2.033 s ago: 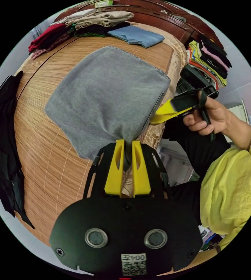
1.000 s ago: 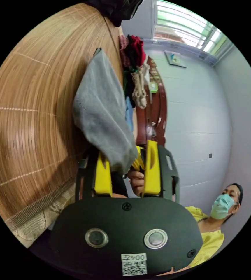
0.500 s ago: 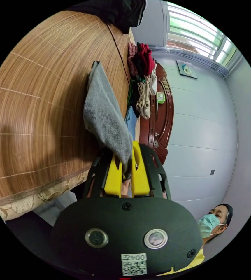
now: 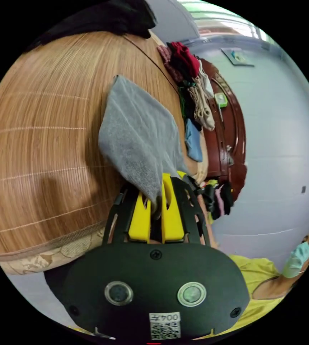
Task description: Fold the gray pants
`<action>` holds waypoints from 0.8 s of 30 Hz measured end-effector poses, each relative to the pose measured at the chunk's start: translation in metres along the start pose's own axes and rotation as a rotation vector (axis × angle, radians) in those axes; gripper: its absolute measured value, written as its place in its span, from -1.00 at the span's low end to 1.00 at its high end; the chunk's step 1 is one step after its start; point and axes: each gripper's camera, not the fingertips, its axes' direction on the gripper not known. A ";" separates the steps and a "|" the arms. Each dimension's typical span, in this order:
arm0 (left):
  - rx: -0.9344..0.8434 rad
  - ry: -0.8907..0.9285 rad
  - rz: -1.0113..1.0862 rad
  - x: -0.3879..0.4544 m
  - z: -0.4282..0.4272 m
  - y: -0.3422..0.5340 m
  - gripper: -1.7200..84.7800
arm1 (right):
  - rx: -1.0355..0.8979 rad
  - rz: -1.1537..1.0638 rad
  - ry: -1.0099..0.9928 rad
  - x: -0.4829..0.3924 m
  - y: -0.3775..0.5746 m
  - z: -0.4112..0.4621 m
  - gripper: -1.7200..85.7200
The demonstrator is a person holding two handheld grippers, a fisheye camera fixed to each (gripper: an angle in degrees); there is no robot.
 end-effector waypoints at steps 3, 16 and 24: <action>-0.005 -0.189 0.149 0.042 0.020 0.016 -0.82 | -0.013 -0.382 0.395 -0.085 0.025 0.031 -0.83; 0.103 -0.608 0.697 0.213 0.113 0.088 -0.82 | 0.121 -0.867 0.674 -0.234 0.117 0.073 -0.86; 0.181 -0.477 0.808 0.291 0.153 0.064 -0.82 | 0.179 -0.869 0.661 -0.248 0.075 -0.014 -0.86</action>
